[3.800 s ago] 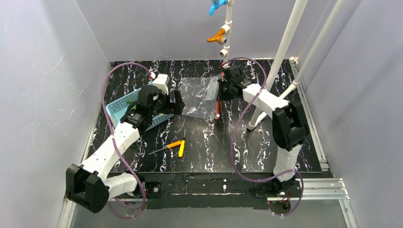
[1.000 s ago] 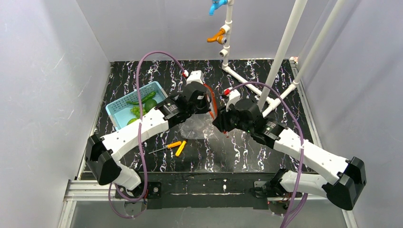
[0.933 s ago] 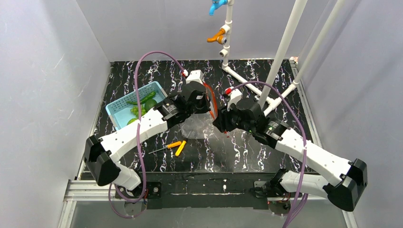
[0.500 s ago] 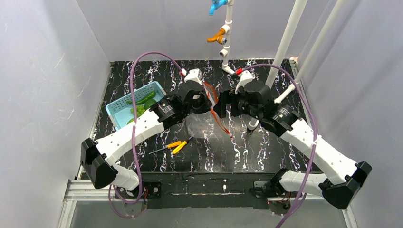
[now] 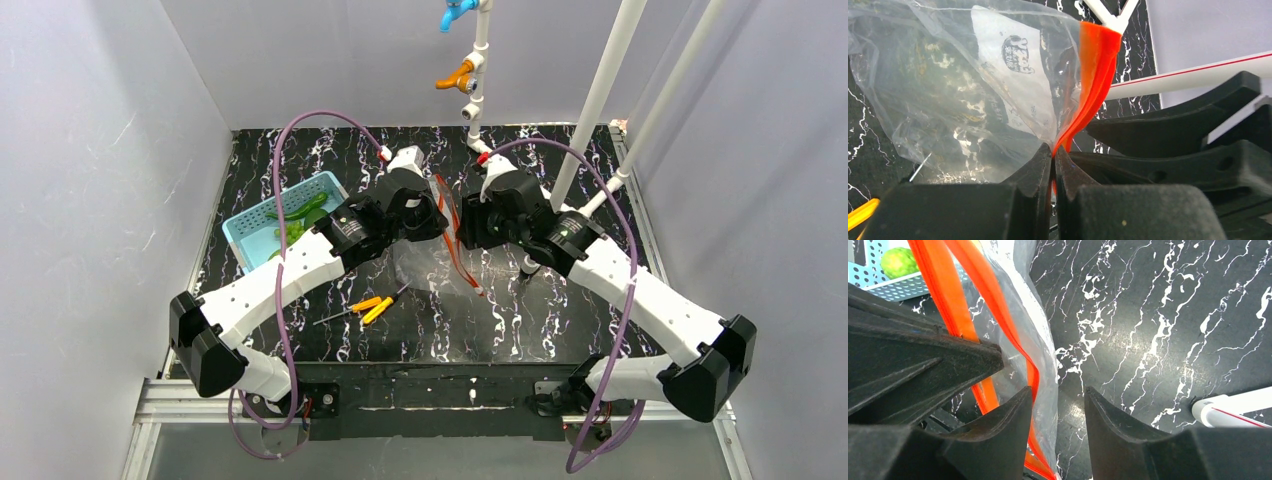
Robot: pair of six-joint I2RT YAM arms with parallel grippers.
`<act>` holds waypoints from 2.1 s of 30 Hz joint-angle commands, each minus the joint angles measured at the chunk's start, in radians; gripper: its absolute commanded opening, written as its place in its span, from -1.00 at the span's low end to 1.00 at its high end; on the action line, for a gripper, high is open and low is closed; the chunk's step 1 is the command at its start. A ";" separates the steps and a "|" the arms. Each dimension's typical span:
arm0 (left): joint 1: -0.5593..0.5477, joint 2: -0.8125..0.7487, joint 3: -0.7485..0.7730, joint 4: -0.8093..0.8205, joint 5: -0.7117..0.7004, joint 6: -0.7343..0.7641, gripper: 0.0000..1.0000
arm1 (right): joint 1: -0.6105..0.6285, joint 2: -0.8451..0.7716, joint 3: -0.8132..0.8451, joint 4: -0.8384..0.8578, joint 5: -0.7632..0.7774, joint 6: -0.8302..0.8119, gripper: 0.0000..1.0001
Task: Place the food in the zip-top bag and seal the zipper
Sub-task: Open the zipper of the food storage bag.
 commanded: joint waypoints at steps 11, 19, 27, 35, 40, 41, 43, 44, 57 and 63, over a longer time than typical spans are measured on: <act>-0.001 -0.034 0.022 -0.034 0.023 -0.045 -1.00 | 0.065 0.000 -0.027 0.041 0.079 -0.003 -0.07; 0.001 -0.058 0.000 -0.025 0.004 -0.057 -1.00 | 0.062 -0.107 -0.087 0.128 0.069 0.070 0.01; 0.001 -0.077 -0.014 0.002 0.035 -0.090 -1.00 | 0.064 -0.004 -0.036 0.109 0.070 0.075 -0.05; 0.002 -0.074 -0.002 -0.023 0.021 -0.074 -1.00 | 0.073 -0.010 -0.053 0.074 0.207 0.032 -0.25; 0.008 -0.074 0.002 -0.060 0.011 -0.043 -1.00 | 0.073 -0.065 -0.052 0.082 0.355 -0.041 -0.48; 0.008 -0.070 0.008 -0.074 0.012 -0.035 -1.00 | 0.073 -0.071 -0.044 0.075 0.378 -0.053 -0.57; 0.011 -0.066 0.018 -0.107 0.008 -0.022 -1.00 | 0.073 -0.079 -0.025 0.050 0.424 -0.069 -0.80; 0.012 -0.065 0.020 -0.115 0.007 -0.019 -1.00 | 0.073 -0.083 -0.019 0.046 0.429 -0.077 -0.94; 0.019 -0.051 0.005 -0.112 0.057 -0.014 -1.00 | 0.120 -0.060 0.022 0.015 0.423 -0.166 -0.97; 0.025 -0.048 -0.019 -0.083 0.073 -0.021 -0.65 | 0.156 -0.066 0.028 0.009 0.490 -0.184 -0.97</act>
